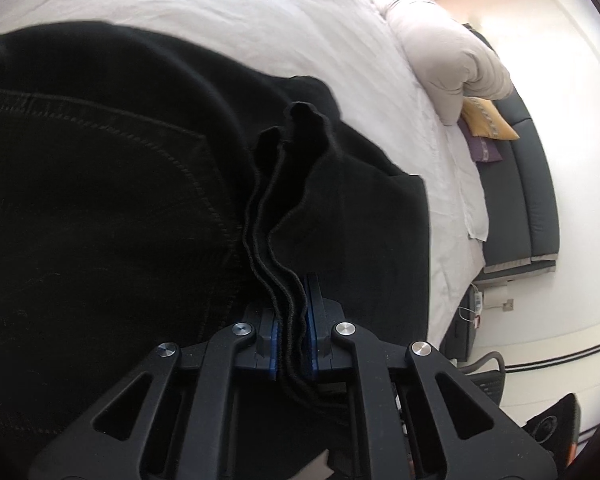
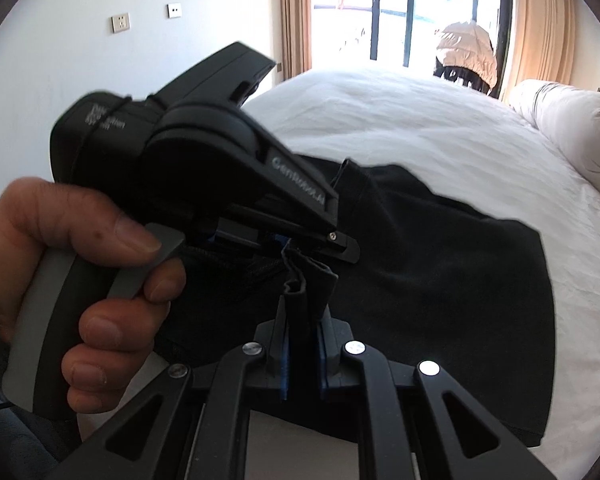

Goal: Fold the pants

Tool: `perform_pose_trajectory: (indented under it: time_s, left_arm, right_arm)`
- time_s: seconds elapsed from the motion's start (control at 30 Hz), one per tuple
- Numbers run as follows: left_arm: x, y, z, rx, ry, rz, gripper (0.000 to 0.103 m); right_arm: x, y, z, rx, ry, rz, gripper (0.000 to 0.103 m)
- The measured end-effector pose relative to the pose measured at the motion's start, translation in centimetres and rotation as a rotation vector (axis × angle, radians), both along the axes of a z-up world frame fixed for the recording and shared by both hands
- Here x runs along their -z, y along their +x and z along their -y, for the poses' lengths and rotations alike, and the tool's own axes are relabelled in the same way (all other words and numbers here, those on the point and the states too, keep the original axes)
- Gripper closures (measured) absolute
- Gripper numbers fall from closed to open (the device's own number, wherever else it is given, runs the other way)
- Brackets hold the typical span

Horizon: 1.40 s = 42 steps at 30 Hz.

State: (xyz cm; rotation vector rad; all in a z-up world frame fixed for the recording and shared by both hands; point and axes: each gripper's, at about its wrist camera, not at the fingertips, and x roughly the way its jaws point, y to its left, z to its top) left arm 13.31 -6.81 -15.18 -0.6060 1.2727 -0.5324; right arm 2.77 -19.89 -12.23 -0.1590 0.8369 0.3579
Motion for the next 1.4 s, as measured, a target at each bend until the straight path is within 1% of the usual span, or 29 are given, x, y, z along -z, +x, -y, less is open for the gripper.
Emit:
perform_pose_trajectory:
  time_s: [0.1, 0.13, 0.17, 0.2, 0.23, 0.3, 0.4, 0.47, 0.53, 0.57, 0.63, 0.7, 0.73, 0.77, 0.83, 0.9, 0.93, 0.97, 1.0, 1.03, 1.07, 1.13, 1.17, 1.23, 1.27, 1.3, 1.33, 1.37, 1.4]
  left_arm:
    - [0.1, -0.1, 0.2, 0.019, 0.023, 0.005, 0.093]
    - [-0.1, 0.0, 0.3, 0.019, 0.030, 0.005, 0.093]
    - [-0.2, 0.2, 0.5, 0.016, 0.039, 0.007, 0.093]
    - [-0.6, 0.1, 0.4, 0.014, 0.055, 0.014, 0.093]
    - [-1.0, -0.2, 0.3, 0.015, 0.070, 0.021, 0.090]
    - [-1.9, -0.7, -0.1, 0.009, 0.131, 0.048, 0.089]
    - [-3.4, -1.2, -1.3, -0.023, 0.216, 0.084, 0.089]
    - [-4.7, -1.1, -2.0, -0.057, 0.270, 0.115, 0.089]
    - [-6.2, -0.9, -1.3, -0.046, 0.251, 0.164, 0.089]
    - [-7.1, -0.9, -0.2, -0.016, 0.227, 0.197, 0.089]
    - [-8.3, -0.8, 3.3, 0.081, 0.167, 0.266, 0.089]
    - [-7.9, -0.6, 6.6, 0.153, 0.157, 0.292, 0.089]
    - [-7.2, -0.5, 7.9, 0.179, 0.163, 0.292, 0.089]
    - [-5.9, -0.3, 9.3, 0.205, 0.174, 0.266, 0.089]
    - [-3.9, -0.6, 9.9, 0.232, 0.178, 0.226, 0.089]
    - [-1.6, -1.2, 10.4, 0.258, 0.246, 0.201, 0.089]
    - [-0.8, -1.7, 10.0, 0.257, 0.250, 0.191, 0.089]
    - [-0.2, -2.0, 9.5, 0.246, 0.215, 0.188, 0.089]
    - [0.0, -2.4, 8.9, 0.232, 0.182, 0.190, 0.089]
    - [0.3, -2.6, 8.6, 0.230, 0.169, 0.187, 0.089]
    - [0.3, -2.8, 8.4, 0.231, 0.162, 0.189, 0.089]
    - [0.4, -3.0, 8.7, 0.229, 0.164, 0.193, 0.089]
    - [0.3, -2.9, 9.3, 0.229, 0.171, 0.201, 0.089]
    - [0.0, -3.2, 9.5, 0.233, 0.185, 0.210, 0.089]
    - [0.2, -3.5, 9.7, 0.232, 0.183, 0.209, 0.089]
    - [0.5, -3.6, 9.8, 0.223, 0.177, 0.204, 0.089]
    - [0.6, -3.8, 9.5, 0.218, 0.173, 0.202, 0.089]
    - [0.9, -4.0, 9.2, 0.214, 0.168, 0.200, 0.089]
    - [1.0, -4.1, 9.4, 0.214, 0.169, 0.202, 0.089]
  right_arm:
    - [1.6, 1.1, -0.1, -0.001, 0.007, -0.062, 0.084]
    - [2.0, 1.2, -0.1, -0.003, 0.010, -0.086, 0.078]
    - [2.2, 1.4, 0.1, -0.009, 0.024, -0.110, 0.075]
    - [2.1, 1.5, 0.4, -0.014, 0.044, -0.121, 0.069]
    - [1.7, 1.4, 1.0, -0.022, 0.079, -0.132, 0.065]
    - [1.0, 1.2, 2.3, -0.023, 0.125, -0.144, 0.063]
    - [-0.7, 0.9, 5.4, 0.001, 0.203, -0.152, 0.063]
    - [-2.3, 1.5, 8.9, 0.055, 0.243, -0.126, 0.063]
    - [-3.4, 2.8, 12.3, 0.126, 0.300, -0.105, 0.062]
    - [-3.7, 3.6, 14.4, 0.168, 0.350, -0.103, 0.062]
    - [-4.0, 5.9, 17.4, 0.224, 0.411, -0.100, 0.062]
    - [-3.7, 8.6, 19.6, 0.249, 0.519, -0.122, 0.062]
    - [-2.9, 10.5, 20.8, 0.256, 0.586, -0.155, 0.062]
    - [-2.1, 11.5, 21.3, 0.267, 0.623, -0.181, 0.062]
    - [-0.3, 13.6, 22.5, 0.303, 0.667, -0.213, 0.062]
    - [2.1, 15.8, 23.5, 0.337, 0.692, -0.261, 0.063]
    - [3.2, 16.2, 23.9, 0.359, 0.679, -0.271, 0.063]
    - [4.4, 16.7, 24.4, 0.382, 0.678, -0.284, 0.064]
    - [5.3, 16.9, 25.0, 0.394, 0.707, -0.293, 0.069]
    - [5.7, 16.6, 25.1, 0.404, 0.729, -0.286, 0.078]
    - [5.9, 16.5, 25.2, 0.428, 0.734, -0.281, 0.079]
    - [5.4, 16.4, 25.7, 0.449, 0.735, -0.291, 0.078]
    - [4.5, 16.0, 25.8, 0.449, 0.725, -0.295, 0.076]
    - [2.8, 14.2, 25.3, 0.401, 0.743, -0.280, 0.067]
    - [1.9, 12.3, 24.8, 0.364, 0.776, -0.268, 0.064]
    - [1.3, 11.0, 23.9, 0.334, 0.793, -0.267, 0.055]
    - [1.3, 9.6, 23.2, 0.302, 0.797, -0.273, 0.049]
    - [1.7, 7.7, 22.2, 0.285, 0.787, -0.290, 0.048]
    - [2.7, 6.3, 21.8, 0.289, 0.778, -0.311, 0.044]
